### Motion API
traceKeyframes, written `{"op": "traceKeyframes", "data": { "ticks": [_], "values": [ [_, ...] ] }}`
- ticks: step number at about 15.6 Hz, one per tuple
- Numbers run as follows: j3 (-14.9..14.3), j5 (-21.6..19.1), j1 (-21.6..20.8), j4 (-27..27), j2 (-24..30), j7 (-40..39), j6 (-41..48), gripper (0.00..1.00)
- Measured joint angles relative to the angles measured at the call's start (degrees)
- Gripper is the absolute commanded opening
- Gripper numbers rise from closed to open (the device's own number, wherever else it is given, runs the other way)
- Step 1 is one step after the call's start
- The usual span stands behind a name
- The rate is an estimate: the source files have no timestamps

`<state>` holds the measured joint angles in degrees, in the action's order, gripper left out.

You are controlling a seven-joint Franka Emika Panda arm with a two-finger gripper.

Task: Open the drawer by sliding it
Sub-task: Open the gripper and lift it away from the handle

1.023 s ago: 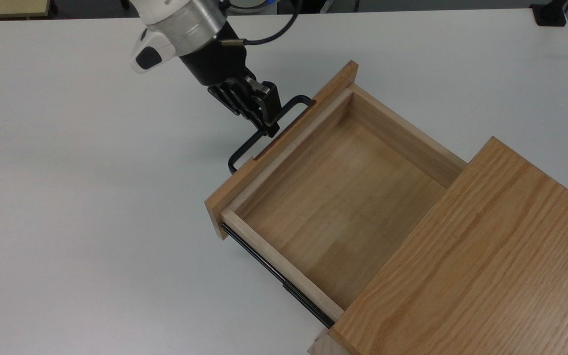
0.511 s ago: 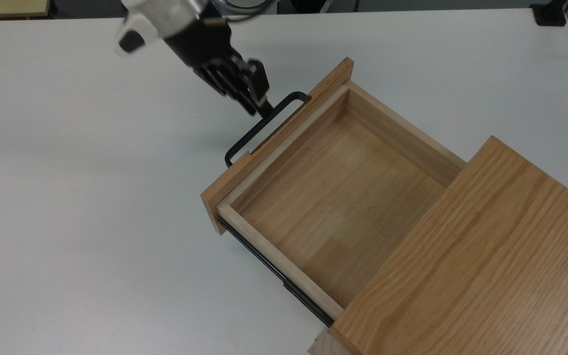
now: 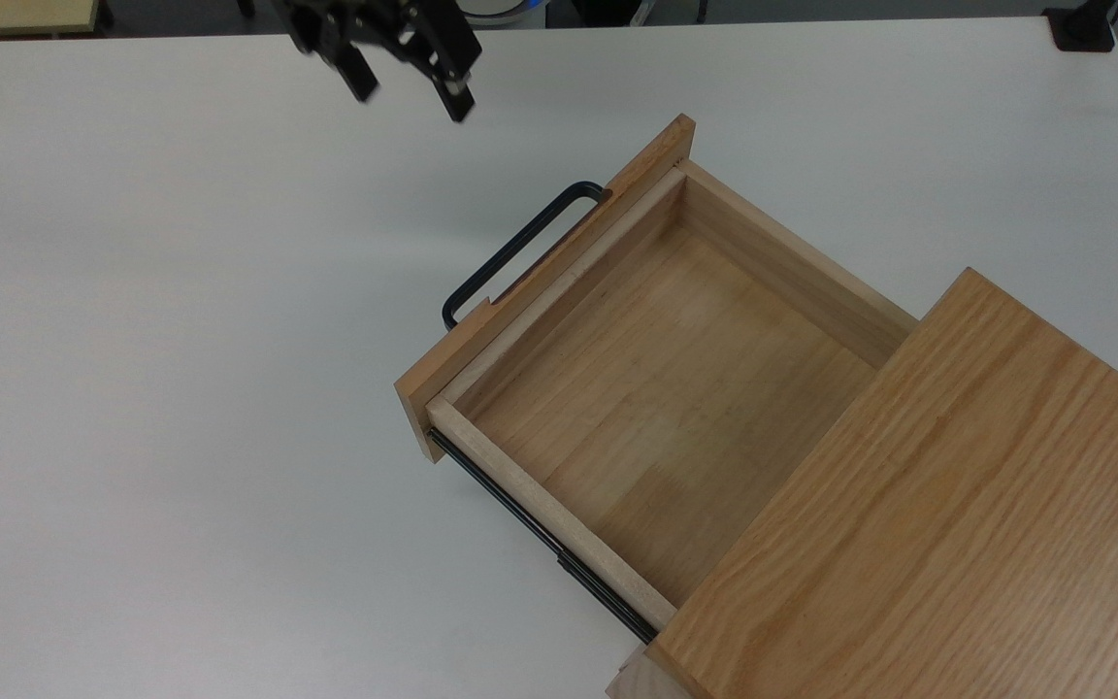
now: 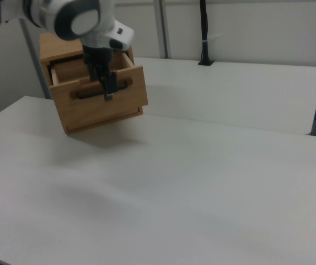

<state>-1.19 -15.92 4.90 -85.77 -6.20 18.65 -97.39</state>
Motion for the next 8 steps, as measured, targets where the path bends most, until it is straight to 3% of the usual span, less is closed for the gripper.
{"op": "traceKeyframes", "data": {
  "ticks": [2,4,8],
  "values": [
    [0.0,9.2,-2.8,0.1,1.0,-2.6,4.5,1.00],
    [0.0,14.8,-5.2,0.1,1.4,-5.8,7.7,1.00],
    [-0.6,16.9,-5.6,0.1,1.6,-13.6,9.5,1.00]
  ]
}}
